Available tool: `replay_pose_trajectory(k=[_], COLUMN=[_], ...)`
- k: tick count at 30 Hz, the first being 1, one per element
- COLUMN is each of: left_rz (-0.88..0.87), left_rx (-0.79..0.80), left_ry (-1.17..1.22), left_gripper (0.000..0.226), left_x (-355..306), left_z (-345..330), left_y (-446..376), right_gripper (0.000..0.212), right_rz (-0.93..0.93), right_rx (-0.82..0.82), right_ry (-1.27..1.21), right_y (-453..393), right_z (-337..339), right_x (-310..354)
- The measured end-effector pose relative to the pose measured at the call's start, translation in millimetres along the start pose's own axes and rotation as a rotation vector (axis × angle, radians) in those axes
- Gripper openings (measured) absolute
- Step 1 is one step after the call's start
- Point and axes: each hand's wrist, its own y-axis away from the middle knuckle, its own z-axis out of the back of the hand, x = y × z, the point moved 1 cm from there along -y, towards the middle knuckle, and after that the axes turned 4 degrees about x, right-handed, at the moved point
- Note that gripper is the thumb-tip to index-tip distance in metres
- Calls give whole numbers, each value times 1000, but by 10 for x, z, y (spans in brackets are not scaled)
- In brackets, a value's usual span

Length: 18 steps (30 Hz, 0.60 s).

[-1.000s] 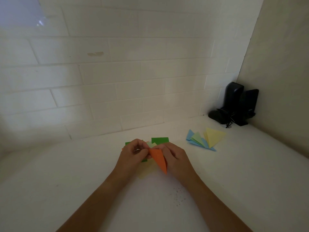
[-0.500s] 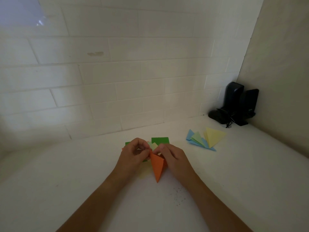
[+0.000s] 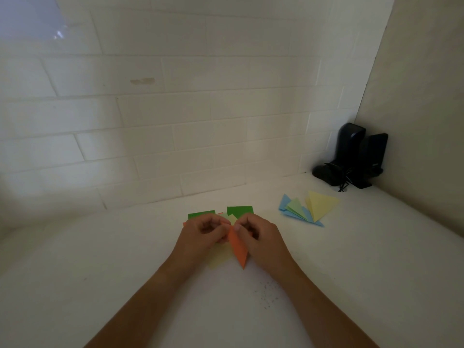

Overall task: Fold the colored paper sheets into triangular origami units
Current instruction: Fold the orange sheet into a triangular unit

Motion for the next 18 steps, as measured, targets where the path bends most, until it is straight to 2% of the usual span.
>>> replay_pose_trajectory(k=[5,8,18], left_rz=[23,26,18], left_rx=[-32,-36,0], left_ry=[-12,-99,-124], left_gripper=[8,10,13], left_x=[3,11,-59], left_z=[25,10,-33], left_y=[-13,-9,31], right_gripper=[16,19,15], right_rz=[-3,-8,5], right_rx=[-71,-87,5], right_ry=[19,58,20], right_y=[1,-1,22], right_z=[9,10,10], right_x=[10,22,98])
